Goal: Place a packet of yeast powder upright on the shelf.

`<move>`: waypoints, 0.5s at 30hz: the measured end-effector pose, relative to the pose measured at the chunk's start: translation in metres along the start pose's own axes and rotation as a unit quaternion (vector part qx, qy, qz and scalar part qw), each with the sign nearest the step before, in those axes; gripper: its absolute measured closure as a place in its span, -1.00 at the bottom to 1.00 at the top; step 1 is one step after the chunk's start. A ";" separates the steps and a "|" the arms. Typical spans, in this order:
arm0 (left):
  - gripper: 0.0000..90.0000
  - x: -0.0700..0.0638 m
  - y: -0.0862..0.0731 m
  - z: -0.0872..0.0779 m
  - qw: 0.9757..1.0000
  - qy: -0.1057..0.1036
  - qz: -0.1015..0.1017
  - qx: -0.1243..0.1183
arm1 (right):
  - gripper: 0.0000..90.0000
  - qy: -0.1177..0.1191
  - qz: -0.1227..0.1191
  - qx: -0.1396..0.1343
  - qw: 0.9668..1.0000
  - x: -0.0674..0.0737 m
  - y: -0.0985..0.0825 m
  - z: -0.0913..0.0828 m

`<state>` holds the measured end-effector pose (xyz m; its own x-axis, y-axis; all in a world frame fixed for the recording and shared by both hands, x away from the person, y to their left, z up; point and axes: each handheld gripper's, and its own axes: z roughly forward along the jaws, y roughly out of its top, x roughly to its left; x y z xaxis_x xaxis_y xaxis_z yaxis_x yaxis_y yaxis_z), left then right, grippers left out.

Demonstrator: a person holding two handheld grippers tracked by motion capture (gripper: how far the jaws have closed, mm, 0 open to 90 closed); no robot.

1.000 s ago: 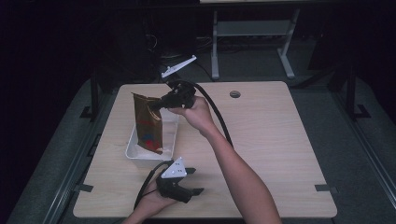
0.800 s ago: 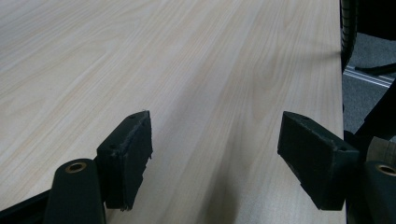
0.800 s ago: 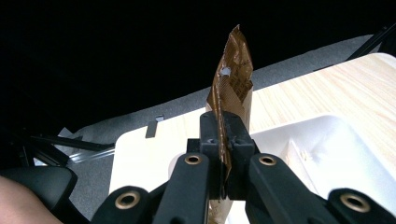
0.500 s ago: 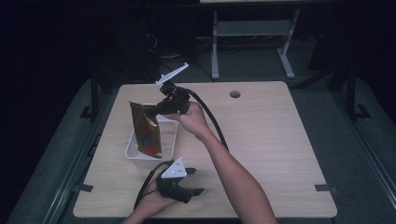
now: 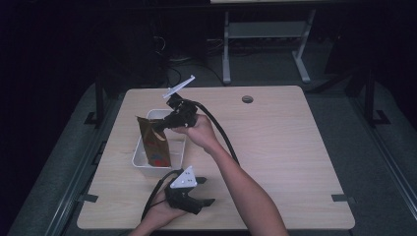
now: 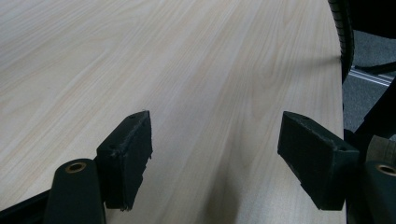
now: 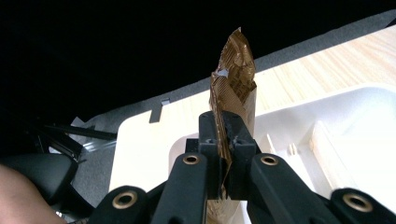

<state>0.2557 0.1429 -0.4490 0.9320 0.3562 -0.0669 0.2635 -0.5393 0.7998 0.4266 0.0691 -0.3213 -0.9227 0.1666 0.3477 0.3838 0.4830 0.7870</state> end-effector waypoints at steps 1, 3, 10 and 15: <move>-0.43 0.000 0.000 0.000 1.000 0.000 0.000 0.000 | 0.93 0.000 -0.001 0.002 1.000 0.000 -0.001 0.002; -0.43 0.000 0.000 0.000 1.000 0.000 -0.001 0.000 | 0.93 0.003 -0.001 0.006 1.000 0.000 -0.003 0.005; -0.43 0.000 0.000 0.000 1.000 0.000 -0.001 0.000 | 0.91 0.012 0.004 0.009 1.000 -0.002 -0.008 0.013; -0.43 0.000 0.000 0.000 1.000 -0.001 -0.001 -0.001 | 0.91 0.016 0.010 0.001 1.000 -0.005 -0.011 0.012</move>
<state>0.2557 0.1430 -0.4488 0.9318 0.3561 -0.0695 0.2651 -0.5374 0.8006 0.4263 0.0739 -0.3376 -0.9132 0.1487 0.3794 0.4020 0.4814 0.7789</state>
